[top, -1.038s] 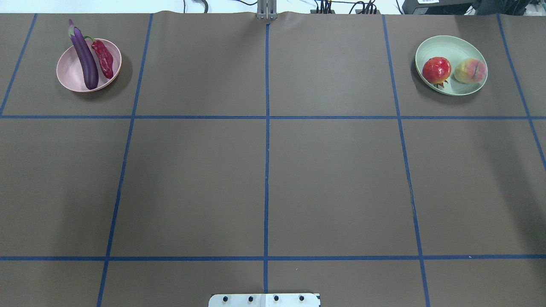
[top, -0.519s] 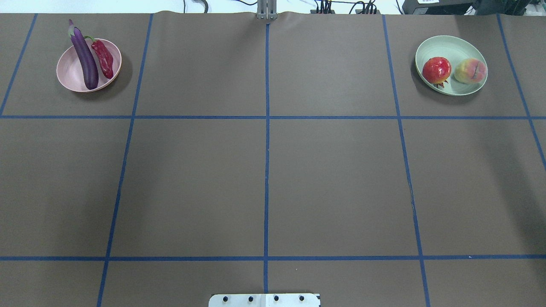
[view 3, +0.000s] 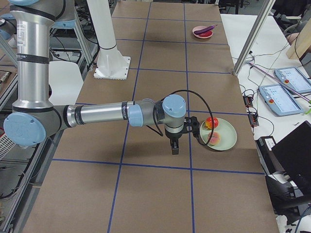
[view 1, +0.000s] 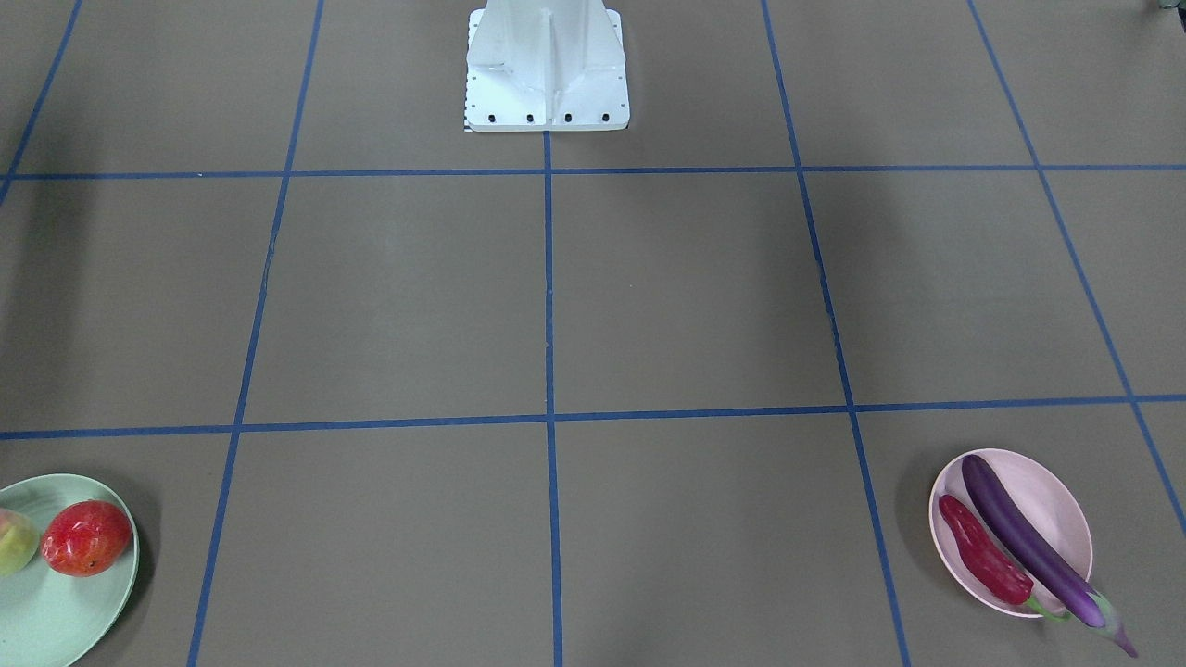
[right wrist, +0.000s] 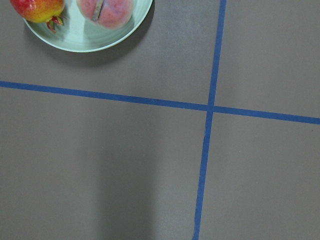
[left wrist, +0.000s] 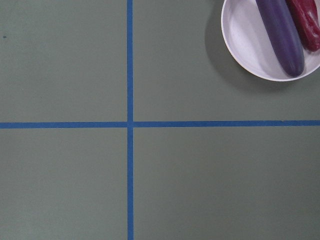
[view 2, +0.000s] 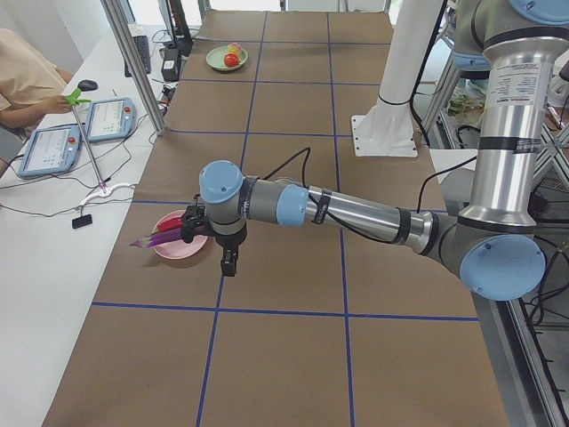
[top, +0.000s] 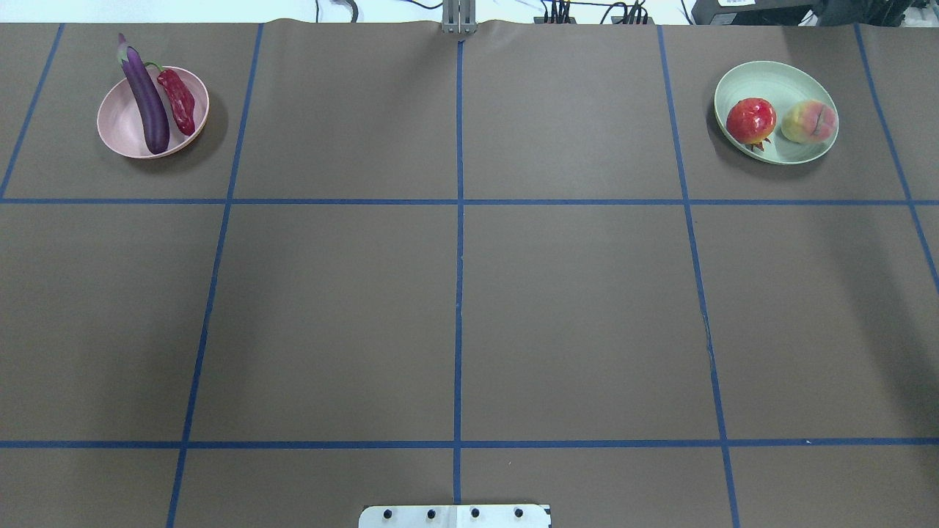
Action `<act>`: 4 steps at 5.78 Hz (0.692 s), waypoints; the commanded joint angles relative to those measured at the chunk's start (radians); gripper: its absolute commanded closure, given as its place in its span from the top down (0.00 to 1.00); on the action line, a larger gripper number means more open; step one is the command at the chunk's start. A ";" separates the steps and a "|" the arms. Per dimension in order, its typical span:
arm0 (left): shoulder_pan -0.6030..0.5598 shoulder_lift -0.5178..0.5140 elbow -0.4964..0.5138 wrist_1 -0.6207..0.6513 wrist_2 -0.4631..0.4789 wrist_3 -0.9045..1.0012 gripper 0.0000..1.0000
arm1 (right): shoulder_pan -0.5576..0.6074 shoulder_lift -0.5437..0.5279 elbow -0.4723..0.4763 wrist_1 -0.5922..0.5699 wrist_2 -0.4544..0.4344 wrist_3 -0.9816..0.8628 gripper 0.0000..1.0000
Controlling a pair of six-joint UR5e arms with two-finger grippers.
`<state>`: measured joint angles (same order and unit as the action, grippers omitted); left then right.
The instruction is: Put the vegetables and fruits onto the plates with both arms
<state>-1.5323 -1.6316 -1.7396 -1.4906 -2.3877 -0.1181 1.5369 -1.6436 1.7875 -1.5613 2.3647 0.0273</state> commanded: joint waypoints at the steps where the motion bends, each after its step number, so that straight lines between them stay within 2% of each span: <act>1: -0.003 -0.008 0.014 0.003 0.046 0.009 1.00 | 0.000 0.021 -0.002 -0.002 -0.004 0.000 1.00; 4: -0.002 0.027 0.038 0.013 0.059 0.083 1.00 | 0.000 0.028 -0.014 -0.002 0.019 0.002 1.00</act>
<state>-1.5342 -1.6146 -1.7105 -1.4819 -2.3289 -0.0418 1.5370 -1.6142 1.7791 -1.5646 2.3766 0.0288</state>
